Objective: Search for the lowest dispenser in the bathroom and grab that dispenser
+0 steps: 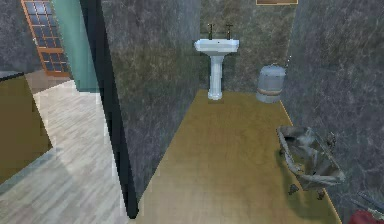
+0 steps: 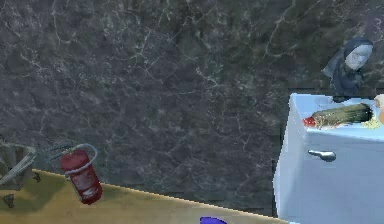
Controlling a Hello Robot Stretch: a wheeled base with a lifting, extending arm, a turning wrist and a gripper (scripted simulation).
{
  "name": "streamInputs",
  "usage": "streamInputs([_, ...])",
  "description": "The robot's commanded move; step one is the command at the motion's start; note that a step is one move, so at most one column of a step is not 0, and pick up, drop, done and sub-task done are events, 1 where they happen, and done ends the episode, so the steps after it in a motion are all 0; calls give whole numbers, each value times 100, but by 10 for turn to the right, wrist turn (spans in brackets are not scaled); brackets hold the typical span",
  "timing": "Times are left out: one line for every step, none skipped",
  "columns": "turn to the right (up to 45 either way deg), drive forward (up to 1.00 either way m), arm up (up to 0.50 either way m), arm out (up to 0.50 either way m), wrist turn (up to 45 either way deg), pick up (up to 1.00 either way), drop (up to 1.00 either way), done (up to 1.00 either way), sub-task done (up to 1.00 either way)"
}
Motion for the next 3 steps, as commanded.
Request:
streamInputs([30, 0, 0, 0, 0, 0, 0, 0, 0])
streamInputs([90, 0, 0, 0, 0, 0, 0, 0, 0])
streamInputs([0, 10, 0, 0, 0, 0, 0, 0, 0])
